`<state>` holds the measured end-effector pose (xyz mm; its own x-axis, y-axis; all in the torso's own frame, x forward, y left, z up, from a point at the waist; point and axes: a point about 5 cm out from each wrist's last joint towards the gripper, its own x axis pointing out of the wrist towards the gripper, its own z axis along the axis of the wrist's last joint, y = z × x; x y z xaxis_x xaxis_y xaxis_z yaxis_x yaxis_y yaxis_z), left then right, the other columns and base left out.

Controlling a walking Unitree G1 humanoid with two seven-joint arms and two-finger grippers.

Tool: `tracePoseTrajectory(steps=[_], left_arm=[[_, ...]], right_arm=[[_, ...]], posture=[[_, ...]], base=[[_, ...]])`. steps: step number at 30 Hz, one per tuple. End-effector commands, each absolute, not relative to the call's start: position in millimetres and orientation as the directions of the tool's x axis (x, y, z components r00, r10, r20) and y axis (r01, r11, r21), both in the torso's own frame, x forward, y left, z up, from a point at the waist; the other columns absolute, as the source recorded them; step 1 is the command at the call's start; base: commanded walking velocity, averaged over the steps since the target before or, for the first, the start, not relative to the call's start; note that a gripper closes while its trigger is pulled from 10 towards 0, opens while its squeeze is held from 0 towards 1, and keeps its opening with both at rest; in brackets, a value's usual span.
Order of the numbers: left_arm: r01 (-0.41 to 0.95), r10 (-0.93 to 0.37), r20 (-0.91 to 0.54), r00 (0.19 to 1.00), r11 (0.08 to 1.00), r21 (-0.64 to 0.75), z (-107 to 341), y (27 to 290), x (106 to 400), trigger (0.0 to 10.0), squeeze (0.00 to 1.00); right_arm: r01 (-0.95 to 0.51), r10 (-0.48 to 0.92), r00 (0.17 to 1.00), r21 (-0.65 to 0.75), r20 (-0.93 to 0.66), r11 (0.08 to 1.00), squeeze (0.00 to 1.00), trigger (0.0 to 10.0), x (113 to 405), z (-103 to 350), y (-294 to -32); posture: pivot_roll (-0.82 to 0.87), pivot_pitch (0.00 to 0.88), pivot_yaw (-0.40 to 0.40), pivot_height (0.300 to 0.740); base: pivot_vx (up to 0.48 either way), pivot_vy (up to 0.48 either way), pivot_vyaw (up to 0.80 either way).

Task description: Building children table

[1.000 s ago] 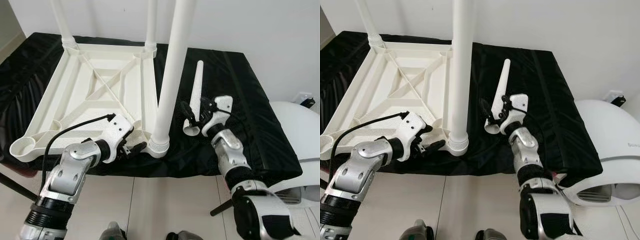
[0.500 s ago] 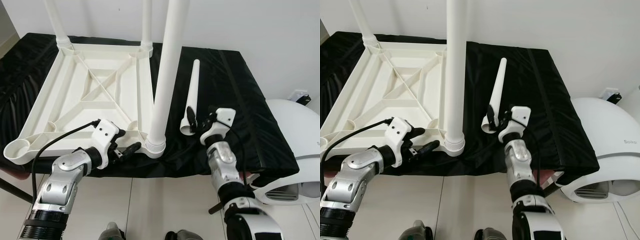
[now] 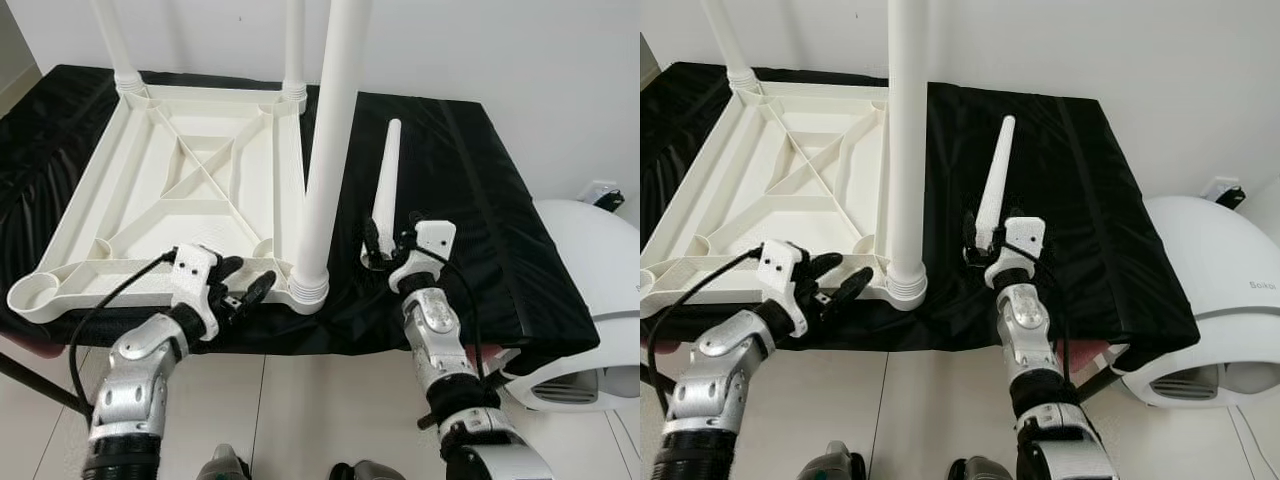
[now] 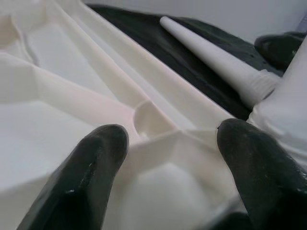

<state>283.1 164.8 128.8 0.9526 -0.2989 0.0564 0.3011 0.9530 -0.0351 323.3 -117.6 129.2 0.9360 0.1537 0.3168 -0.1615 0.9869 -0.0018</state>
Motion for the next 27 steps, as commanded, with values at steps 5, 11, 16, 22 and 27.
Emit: tracePoseTrajectory(steps=[5,11,16,22,27], left_arm=[[0.023,-0.016,0.097,0.995,0.997,-0.069,130,179,277,10.0,0.0],[0.004,0.0,0.123,0.992,0.999,-0.036,131,176,269,10.0,0.0],[-0.007,0.009,0.123,0.992,1.0,-0.015,130,177,271,10.0,0.0],[-0.033,0.035,0.161,0.986,0.999,-0.013,138,174,274,10.0,0.0],[-0.043,0.045,0.172,0.984,0.999,-0.017,138,175,273,10.0,0.0]], right_arm=[[-0.153,0.153,0.93,-0.028,0.333,0.988,0.0,10.0,312,128,-121],[-0.123,0.131,0.934,-0.046,0.332,0.991,0.0,10.0,300,125,-127],[-0.103,0.112,0.939,-0.045,0.325,0.994,0.0,10.0,299,122,-129],[-0.116,0.119,0.94,-0.03,0.321,0.993,0.0,10.0,298,123,-123],[-0.111,0.116,0.943,-0.031,0.312,0.993,0.0,10.0,297,123,-123]], posture=[[0.08,0.021,-0.058,0.74],[0.08,0.007,-0.055,0.74],[0.08,0.003,-0.049,0.74],[0.08,0.005,-0.042,0.74],[0.07,0.001,-0.041,0.74]], base=[[0.0,0.0,0.0],[0.0,0.0,0.0],[0.0,0.0,0.0],[0.0,0.0,0.0],[0.0,0.0,0.0]])
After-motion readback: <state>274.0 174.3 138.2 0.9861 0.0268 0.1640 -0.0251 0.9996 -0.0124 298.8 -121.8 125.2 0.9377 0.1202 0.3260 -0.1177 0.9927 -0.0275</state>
